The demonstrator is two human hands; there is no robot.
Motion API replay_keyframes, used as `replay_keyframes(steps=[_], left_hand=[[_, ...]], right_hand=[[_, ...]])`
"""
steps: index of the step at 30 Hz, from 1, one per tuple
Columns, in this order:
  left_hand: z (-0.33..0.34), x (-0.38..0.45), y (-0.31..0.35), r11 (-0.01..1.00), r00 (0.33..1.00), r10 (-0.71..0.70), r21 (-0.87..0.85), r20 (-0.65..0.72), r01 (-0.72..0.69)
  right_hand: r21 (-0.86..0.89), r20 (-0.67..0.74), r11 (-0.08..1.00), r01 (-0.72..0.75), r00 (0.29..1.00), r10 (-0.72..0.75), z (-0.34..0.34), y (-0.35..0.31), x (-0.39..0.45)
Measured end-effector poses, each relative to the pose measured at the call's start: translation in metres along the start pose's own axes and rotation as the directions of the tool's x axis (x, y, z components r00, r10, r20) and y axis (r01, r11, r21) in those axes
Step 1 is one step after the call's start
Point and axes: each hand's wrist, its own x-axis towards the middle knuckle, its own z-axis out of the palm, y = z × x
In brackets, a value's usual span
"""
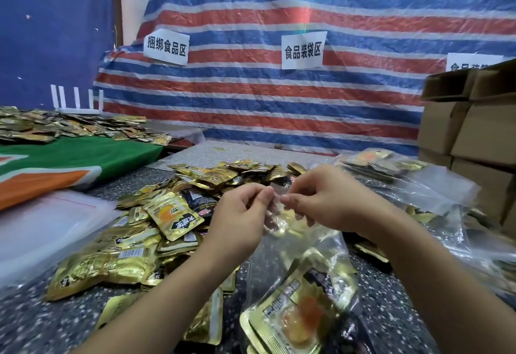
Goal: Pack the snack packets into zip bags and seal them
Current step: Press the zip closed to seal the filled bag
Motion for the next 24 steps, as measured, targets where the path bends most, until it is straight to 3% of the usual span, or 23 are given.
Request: replay_keyframes(steps=[6,11,17,24], left_hand=[[0.001,-0.002,0.003,0.999,0.999,-0.004,-0.042,0.041,0.006],[0.001,-0.002,0.001,0.999,0.998,0.029,-0.019,0.061,-0.028],[0.000,-0.002,-0.001,0.998,0.997,0.070,-0.002,0.046,-0.070],[-0.001,-0.002,-0.001,0.998,0.997,0.066,0.003,0.046,-0.067]], right_hand=[[-0.089,-0.007,0.996,0.007,1.000,-0.008,-0.006,-0.008,-0.003],[0.041,0.007,0.999,0.000,1.000,-0.001,-0.006,0.001,-0.001],[0.075,-0.022,0.996,0.040,0.999,-0.038,-0.001,0.001,0.000],[0.187,0.002,0.982,-0.012,1.000,0.012,0.002,0.003,0.002]])
